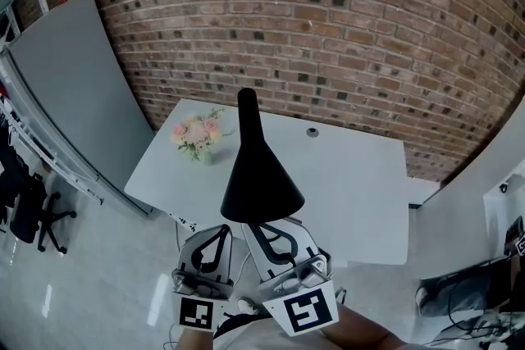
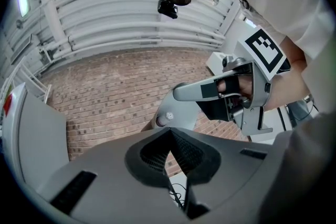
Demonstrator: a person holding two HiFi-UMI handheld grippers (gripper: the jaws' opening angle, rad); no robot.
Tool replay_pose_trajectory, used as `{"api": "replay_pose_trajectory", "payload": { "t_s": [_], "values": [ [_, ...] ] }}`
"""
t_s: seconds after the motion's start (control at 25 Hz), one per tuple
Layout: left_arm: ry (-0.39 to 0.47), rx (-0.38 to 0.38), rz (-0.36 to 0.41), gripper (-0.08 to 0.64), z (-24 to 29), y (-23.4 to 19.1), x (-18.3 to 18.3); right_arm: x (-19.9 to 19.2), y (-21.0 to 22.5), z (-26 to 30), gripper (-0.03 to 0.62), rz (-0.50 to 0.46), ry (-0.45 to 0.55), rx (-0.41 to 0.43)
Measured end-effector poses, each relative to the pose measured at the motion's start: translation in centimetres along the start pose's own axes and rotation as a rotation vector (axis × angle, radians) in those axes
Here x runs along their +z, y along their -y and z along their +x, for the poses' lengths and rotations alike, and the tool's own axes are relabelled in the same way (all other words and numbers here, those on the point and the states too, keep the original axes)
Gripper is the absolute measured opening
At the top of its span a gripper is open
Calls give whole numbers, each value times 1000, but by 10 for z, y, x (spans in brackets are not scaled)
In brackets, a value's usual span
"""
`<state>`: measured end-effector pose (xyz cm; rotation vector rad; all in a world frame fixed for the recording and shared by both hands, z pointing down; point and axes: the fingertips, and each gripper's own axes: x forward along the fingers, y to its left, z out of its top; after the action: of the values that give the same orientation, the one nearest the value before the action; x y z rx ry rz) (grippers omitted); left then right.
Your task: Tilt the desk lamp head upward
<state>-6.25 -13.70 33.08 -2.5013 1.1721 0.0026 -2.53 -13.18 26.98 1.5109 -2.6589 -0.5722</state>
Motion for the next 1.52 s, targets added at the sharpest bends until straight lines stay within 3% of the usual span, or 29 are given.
{"api": "replay_pose_trajectory", "payload": {
  "t_s": [0.52, 1.16, 1.52],
  "values": [
    [-21, -20, -27, 5, -1, 4, -13, -7, -9, -6, 17, -14, 3, 1],
    [-41, -96, -75, 5, -2, 11, -36, -50, -22, -10, 17, -4, -131, -18],
    [-21, -158, -143, 5, -12, 16, -53, -73, -43, -12, 17, -3, -230, -33]
  ]
}}
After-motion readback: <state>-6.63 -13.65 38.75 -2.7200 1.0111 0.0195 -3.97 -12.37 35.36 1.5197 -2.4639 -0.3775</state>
